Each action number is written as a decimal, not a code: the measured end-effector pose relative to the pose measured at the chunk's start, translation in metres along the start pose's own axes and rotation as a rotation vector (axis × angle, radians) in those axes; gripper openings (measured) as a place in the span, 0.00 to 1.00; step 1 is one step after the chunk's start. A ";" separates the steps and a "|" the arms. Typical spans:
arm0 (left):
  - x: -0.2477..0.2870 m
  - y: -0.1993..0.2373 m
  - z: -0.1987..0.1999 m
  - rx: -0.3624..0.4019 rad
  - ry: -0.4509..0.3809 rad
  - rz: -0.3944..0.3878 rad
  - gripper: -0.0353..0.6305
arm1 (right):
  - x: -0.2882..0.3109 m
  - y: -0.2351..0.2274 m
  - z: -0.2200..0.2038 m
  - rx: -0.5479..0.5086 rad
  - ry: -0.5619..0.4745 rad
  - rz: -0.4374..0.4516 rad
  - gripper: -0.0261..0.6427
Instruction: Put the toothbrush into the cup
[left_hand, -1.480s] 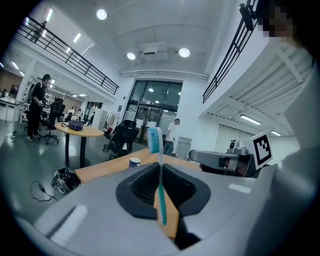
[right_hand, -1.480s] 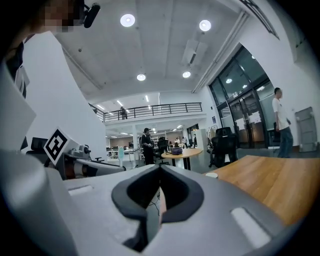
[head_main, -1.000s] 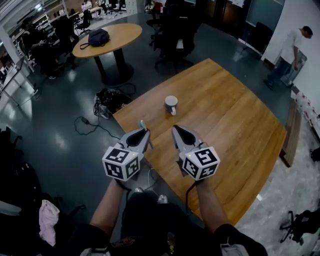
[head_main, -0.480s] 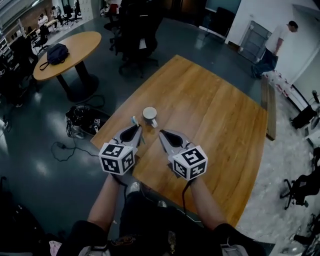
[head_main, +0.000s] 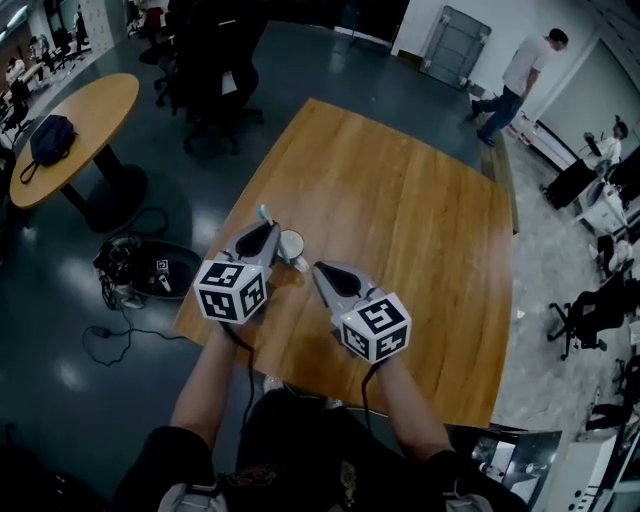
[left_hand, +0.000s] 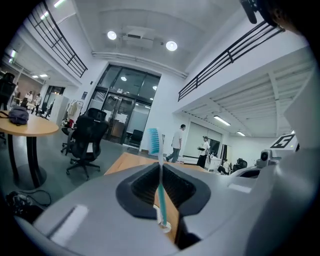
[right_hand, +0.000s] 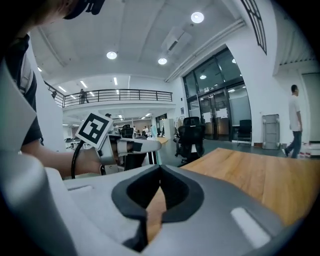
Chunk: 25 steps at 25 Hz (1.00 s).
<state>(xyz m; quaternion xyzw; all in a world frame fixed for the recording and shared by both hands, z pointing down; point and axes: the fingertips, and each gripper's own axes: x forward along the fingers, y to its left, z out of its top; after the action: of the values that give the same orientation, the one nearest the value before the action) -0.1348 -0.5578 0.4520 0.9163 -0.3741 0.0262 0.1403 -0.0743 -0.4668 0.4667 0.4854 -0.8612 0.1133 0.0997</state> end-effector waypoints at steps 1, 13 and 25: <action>0.007 0.005 -0.001 -0.006 -0.002 -0.011 0.09 | 0.003 -0.003 -0.002 0.007 0.006 -0.016 0.04; 0.059 0.035 -0.063 -0.059 0.094 -0.090 0.09 | 0.032 -0.035 -0.041 0.119 0.088 -0.184 0.04; 0.068 0.050 -0.103 -0.066 0.151 -0.035 0.10 | 0.026 -0.036 -0.059 0.156 0.140 -0.225 0.04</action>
<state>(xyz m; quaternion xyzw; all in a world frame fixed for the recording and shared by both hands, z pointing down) -0.1144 -0.6091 0.5729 0.9131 -0.3471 0.0804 0.1984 -0.0528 -0.4894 0.5338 0.5761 -0.7808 0.2015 0.1338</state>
